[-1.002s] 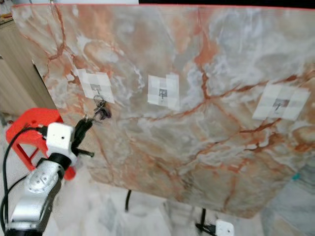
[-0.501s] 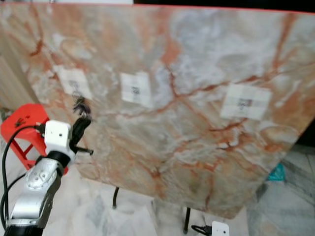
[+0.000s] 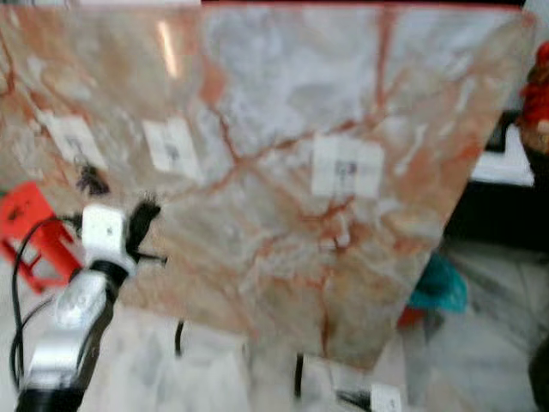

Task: Hang keys on a hook

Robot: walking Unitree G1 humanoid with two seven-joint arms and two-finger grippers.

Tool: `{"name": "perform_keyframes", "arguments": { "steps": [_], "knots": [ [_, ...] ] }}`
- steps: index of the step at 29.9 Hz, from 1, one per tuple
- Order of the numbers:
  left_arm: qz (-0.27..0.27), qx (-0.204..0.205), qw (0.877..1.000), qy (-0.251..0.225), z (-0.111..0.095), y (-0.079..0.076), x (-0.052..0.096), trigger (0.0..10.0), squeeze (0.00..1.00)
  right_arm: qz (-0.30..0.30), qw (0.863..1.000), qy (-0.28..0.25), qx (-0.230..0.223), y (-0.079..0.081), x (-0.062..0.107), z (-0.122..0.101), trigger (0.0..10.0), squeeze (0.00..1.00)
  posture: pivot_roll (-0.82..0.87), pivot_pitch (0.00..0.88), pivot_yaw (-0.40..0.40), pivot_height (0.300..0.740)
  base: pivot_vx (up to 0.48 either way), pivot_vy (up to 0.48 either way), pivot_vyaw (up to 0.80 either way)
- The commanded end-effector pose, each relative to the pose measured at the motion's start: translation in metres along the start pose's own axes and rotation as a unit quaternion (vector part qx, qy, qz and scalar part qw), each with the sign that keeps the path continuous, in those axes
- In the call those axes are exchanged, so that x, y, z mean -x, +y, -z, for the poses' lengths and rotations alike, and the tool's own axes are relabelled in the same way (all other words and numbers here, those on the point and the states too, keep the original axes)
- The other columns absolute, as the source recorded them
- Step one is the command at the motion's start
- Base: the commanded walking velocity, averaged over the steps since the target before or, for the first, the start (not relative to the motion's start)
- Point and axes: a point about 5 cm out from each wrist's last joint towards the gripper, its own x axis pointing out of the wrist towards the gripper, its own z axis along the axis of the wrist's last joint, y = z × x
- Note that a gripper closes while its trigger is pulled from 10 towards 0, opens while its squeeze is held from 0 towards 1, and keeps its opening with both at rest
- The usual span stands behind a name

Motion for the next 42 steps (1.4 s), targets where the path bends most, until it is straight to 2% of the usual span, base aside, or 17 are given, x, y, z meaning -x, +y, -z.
{"name": "perform_keyframes", "arguments": {
  "steps": [1, 13, 16, 18, 20, 23, 24, 25, 26, 27, 29, 30, 34, 38, 40, 42],
  "knots": [
    [-0.010, -0.002, 1.000, 0.011, 0.004, 0.006, 0.001, 10.0, 0.00, -0.012, 1.000, 0.001, 0.002, 0.008, 0.000, 0.001, 10.0, 0.00, 0.00, 0.032, 0.009, 0.740, 0.000, 0.000, 0.00],
    [-0.040, 0.004, 0.999, -0.008, 0.000, 0.019, 0.004, 10.0, 0.00, -0.019, 1.000, 0.001, 0.004, 0.009, 0.000, 0.001, 10.0, 0.00, 0.01, 0.032, 0.009, 0.740, 0.000, 0.000, 0.00],
    [-0.050, 0.009, 0.999, -0.010, -0.001, 0.028, 0.005, 10.0, 0.00, -0.021, 1.000, 0.002, 0.006, 0.009, 0.000, 0.002, 10.0, 0.00, 0.01, 0.032, 0.009, 0.740, 0.000, 0.000, 0.00],
    [-0.069, 0.016, 0.998, -0.005, 0.000, 0.041, 0.006, 10.0, 0.00, -0.023, 1.000, 0.001, 0.008, 0.009, 0.000, 0.002, 10.0, 0.00, 0.01, 0.032, 0.010, 0.740, 0.000, 0.000, 0.00],
    [-0.068, 0.019, 0.998, -0.005, 0.000, 0.043, 0.006, 10.0, 0.00, -0.023, 1.000, 0.001, 0.010, 0.009, 0.000, 0.001, 10.0, 0.00, 0.01, 0.032, 0.010, 0.740, 0.000, 0.000, 0.00],
    [-0.048, 0.065, 0.997, -0.012, -0.001, 0.038, 0.005, 10.0, 0.00, -0.022, 1.000, 0.001, 0.010, 0.009, 0.000, 0.001, 10.0, 0.00, 0.01, 0.033, 0.009, 0.740, 0.000, 0.000, 0.00],
    [-0.001, 0.105, 0.994, -0.007, 0.000, 0.027, 0.005, 10.0, 0.00, -0.022, 1.000, 0.001, 0.011, 0.008, 0.000, 0.001, 10.0, 0.00, 0.01, 0.032, 0.007, 0.740, 0.000, 0.000, 0.00],
    [-0.001, 0.105, 0.994, -0.007, 0.000, 0.027, 0.005, 10.0, 0.00, -0.022, 1.000, 0.001, 0.011, 0.008, 0.000, 0.001, 10.0, 0.00, 0.01, 0.032, 0.007, 0.740, 0.000, 0.000, 0.00],
    [0.049, 0.129, 0.990, 0.001, -0.001, 0.016, 0.006, 10.0, 0.00, -0.022, 1.000, 0.001, 0.012, 0.008, 0.000, 0.001, 10.0, 0.00, 0.01, 0.032, 0.006, 0.740, 0.000, 0.000, 0.00],
    [0.071, 0.130, 0.989, 0.003, -0.001, 0.013, 0.006, 10.0, 0.00, -0.022, 1.000, 0.001, 0.012, 0.008, 0.000, 0.001, 10.0, 0.00, 0.01, 0.031, 0.007, 0.740, 0.000, 0.000, 0.00],
    [0.100, 0.116, 0.988, 0.006, -0.003, 0.010, 0.007, 10.0, 0.00, -0.022, 1.000, 0.001, 0.012, 0.008, 0.000, 0.001, 10.0, 0.00, 0.01, 0.031, 0.008, 0.740, 0.000, 0.000, 0.00],
    [0.102, 0.102, 0.990, 0.004, -0.004, 0.013, 0.006, 10.0, 0.00, -0.021, 1.000, 0.001, 0.012, 0.008, 0.000, 0.001, 10.0, 0.00, 0.01, 0.030, 0.009, 0.740, 0.000, 0.000, 0.00],
    [0.099, 0.087, 0.991, 0.002, -0.007, 0.021, 0.006, 10.0, 0.00, -0.021, 1.000, 0.001, 0.012, 0.008, 0.000, 0.001, 10.0, 0.00, 0.01, 0.026, 0.008, 0.740, 0.000, 0.000, 0.00],
    [0.121, 0.034, 0.992, 0.004, -0.010, 0.021, 0.007, 10.0, 0.00, -0.023, 1.000, 0.001, 0.014, 0.008, 0.000, 0.001, 10.0, 0.00, 0.02, 0.018, 0.011, 0.740, 0.000, 0.000, 0.00],
    [0.126, 0.033, 0.991, 0.002, -0.011, 0.021, 0.007, 10.0, 0.00, -0.023, 1.000, 0.001, 0.015, 0.008, 0.000, 0.001, 10.0, 0.00, 0.02, 0.014, 0.011, 0.740, 0.000, 0.000, 0.00],
    [0.153, 0.027, 0.988, 0.003, -0.014, 0.020, 0.007, 10.0, 0.00, -0.024, 1.000, 0.001, 0.016, 0.008, 0.000, 0.002, 10.0, 0.00, 0.01, 0.010, 0.013, 0.740, 0.000, 0.000, 0.00]
  ]
}}
